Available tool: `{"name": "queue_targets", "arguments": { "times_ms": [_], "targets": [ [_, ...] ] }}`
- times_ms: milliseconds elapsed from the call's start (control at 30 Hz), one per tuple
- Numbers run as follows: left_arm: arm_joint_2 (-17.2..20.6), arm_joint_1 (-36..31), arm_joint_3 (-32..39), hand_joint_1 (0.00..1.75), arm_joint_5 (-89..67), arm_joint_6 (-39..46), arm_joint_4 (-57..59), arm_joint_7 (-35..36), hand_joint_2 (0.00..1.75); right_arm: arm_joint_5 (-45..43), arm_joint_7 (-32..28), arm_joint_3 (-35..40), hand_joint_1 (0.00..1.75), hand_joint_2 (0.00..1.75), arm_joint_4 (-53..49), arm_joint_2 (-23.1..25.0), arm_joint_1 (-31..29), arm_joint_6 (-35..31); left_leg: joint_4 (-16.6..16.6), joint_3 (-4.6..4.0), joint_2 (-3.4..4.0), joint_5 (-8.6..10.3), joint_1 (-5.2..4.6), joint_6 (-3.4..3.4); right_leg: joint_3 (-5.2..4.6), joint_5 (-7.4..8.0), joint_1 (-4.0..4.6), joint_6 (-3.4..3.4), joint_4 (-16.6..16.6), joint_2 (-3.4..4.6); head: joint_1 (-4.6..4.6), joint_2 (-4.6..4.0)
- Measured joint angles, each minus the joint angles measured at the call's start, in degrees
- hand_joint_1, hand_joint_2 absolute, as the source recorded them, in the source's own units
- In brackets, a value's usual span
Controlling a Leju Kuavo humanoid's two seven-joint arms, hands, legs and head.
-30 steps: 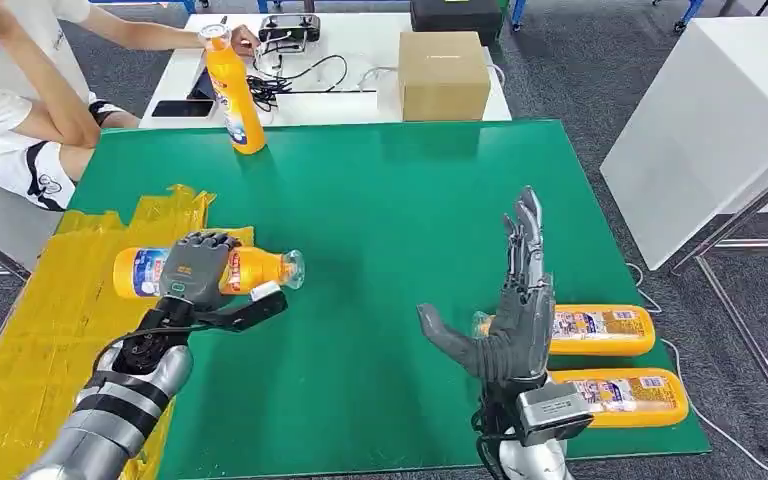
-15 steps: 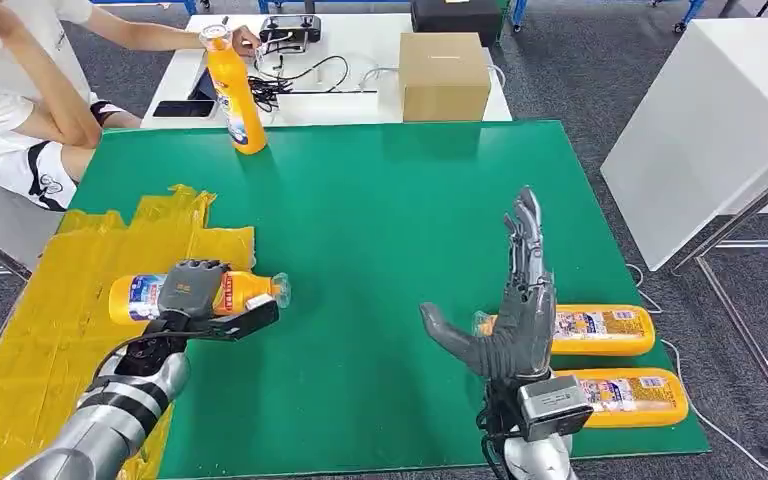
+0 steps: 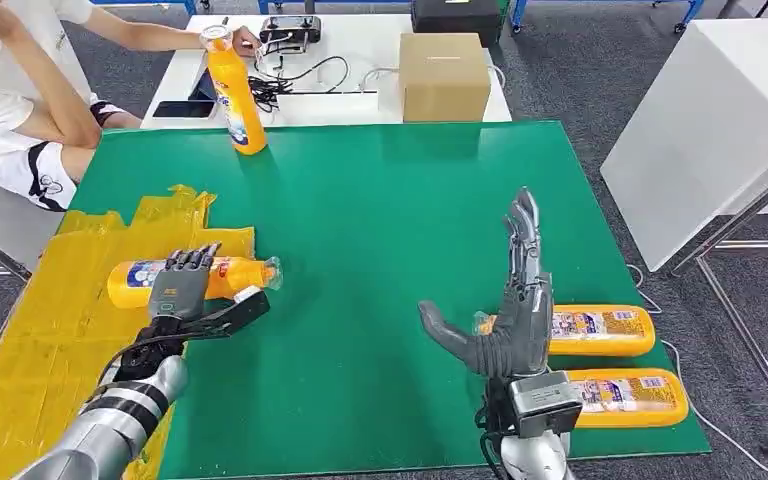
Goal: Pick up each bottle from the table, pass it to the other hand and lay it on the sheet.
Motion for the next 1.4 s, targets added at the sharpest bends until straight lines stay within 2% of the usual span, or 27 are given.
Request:
{"name": "queue_targets", "arguments": {
  "times_ms": [167,433,533,667,900,1000,1100,1233,1400],
  "targets": [
    [-1.3,2.6,2.2,0.0,5.1,2.9,-3.4,-3.6,1.75,0.4,0.3,0.0,0.0,1.75,0.7,0.0,0.0,-1.0,0.0,-0.04,0.01,-0.01,-0.01,0.0,-0.05,0.0,-0.01,0.0,0.0,0.0,0.0,0.0],
    [-3.4,8.5,3.4,0.0,14.8,3.4,-15.2,-9.8,1.75,3.8,1.0,-0.3,0.0,1.75,1.0,-0.1,1.0,-2.8,0.0,-0.06,0.02,-0.01,-0.01,0.0,-0.09,0.0,0.0,0.0,0.0,0.01,-0.02,0.0],
    [-4.2,11.8,3.1,0.0,23.7,-0.9,-22.8,-14.1,1.75,10.1,2.2,-0.7,0.0,1.75,1.0,-0.7,1.9,-5.5,0.0,-0.06,0.01,-0.01,-0.01,0.0,-0.1,-0.01,-0.01,0.0,0.0,0.01,0.0,0.0],
    [-4.4,18.1,1.2,0.0,40.0,-10.5,-36.5,-20.4,1.75,26.9,8.2,-2.0,0.0,1.75,0.9,-3.8,3.3,-9.6,0.0,-0.12,0.03,-0.05,-0.04,0.03,-0.15,-0.01,-0.03,0.01,0.0,0.01,0.0,0.0],
    [-4.3,22.1,0.3,0.0,42.7,-12.7,-46.8,-21.4,1.75,29.7,9.8,-3.6,0.0,1.75,0.9,-6.6,4.0,-10.0,0.0,-0.14,0.01,-0.04,-0.04,0.04,-0.17,-0.01,-0.03,0.0,0.0,0.01,0.0,0.0],
    [-4.2,23.7,0.2,0.0,48.5,-18.4,-49.8,-23.6,1.75,37.0,14.9,-4.0,0.0,1.75,1.0,-9.0,4.0,-6.6,0.0,-0.11,0.03,-0.04,-0.02,0.03,-0.15,-0.01,-0.01,0.0,0.0,0.01,-0.04,0.0],
    [-4.2,25.5,0.2,0.0,52.9,-23.8,-53.3,-24.3,1.75,40.3,18.5,-6.2,0.0,1.75,2.0,-13.5,3.8,0.4,0.0,-0.15,-0.06,-0.04,-0.03,0.04,-0.14,-0.01,-0.02,0.01,0.0,-0.04,0.02,0.0],
    [-4.1,26.5,0.3,0.0,54.5,-25.4,-55.4,-24.5,1.75,40.6,19.2,-9.4,0.0,1.75,5.4,-19.1,2.2,7.4,0.0,-0.19,-0.06,-0.05,-0.13,0.06,-0.15,-0.01,-0.08,0.01,0.0,-0.04,-0.02,0.0],
    [-4.2,26.6,0.3,0.0,55.1,-25.5,-55.6,-24.5,1.75,39.5,19.4,-13.1,0.0,1.75,11.4,-25.0,-0.4,12.3,0.0,-0.17,-0.08,-0.05,-0.15,0.06,-0.15,0.0,-0.09,0.02,0.0,-0.06,-0.02,0.0]
  ]
}}
